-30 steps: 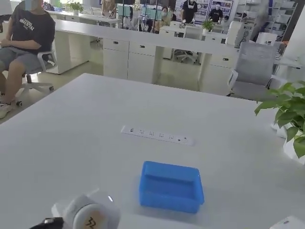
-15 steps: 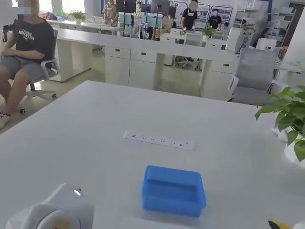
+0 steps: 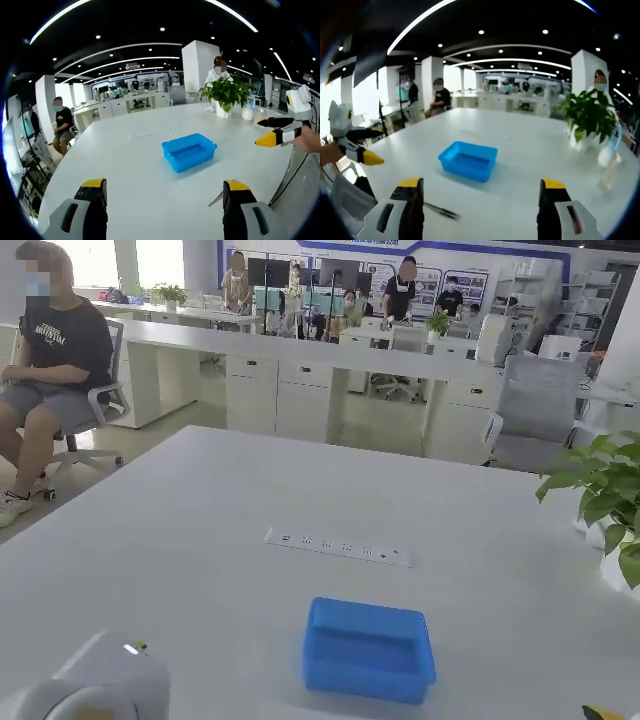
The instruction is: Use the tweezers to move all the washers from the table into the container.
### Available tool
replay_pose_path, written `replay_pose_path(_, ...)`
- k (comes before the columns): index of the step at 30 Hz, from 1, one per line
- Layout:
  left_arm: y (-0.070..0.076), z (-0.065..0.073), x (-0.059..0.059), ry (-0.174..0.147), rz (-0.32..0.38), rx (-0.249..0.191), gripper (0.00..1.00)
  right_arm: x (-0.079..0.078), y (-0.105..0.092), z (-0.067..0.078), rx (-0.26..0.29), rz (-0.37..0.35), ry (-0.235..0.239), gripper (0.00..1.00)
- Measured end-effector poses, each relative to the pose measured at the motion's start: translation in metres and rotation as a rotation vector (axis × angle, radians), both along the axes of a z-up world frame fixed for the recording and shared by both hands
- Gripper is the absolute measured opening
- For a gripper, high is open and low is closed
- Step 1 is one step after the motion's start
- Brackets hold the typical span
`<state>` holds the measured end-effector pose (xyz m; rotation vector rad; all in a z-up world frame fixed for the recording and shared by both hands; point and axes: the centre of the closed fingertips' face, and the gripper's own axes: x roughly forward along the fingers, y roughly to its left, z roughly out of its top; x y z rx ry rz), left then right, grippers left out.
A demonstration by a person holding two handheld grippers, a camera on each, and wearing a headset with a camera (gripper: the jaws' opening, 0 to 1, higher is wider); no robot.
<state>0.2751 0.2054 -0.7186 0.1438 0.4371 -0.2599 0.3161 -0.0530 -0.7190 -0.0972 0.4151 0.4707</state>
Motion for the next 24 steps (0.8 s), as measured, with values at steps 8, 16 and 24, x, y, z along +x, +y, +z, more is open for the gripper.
replay_pose_path(8,-0.006,-0.0037,-0.0032,0.033,-0.037,0.027,0.99,-0.0015,0.0007,-0.0026,-0.011,0.008,0.016,0.94)
replay_pose_path(16,-0.0061,-0.0058,-0.0052,0.041,-0.037,0.032,0.99,-0.0036,0.0009,-0.007,-0.03,0.019,0.027,0.95)
replay_pose_path(24,-0.0067,-0.0091,-0.0051,0.055,-0.051,0.055,0.99,-0.0027,0.0007,-0.0097,-0.043,0.018,0.03,0.94)
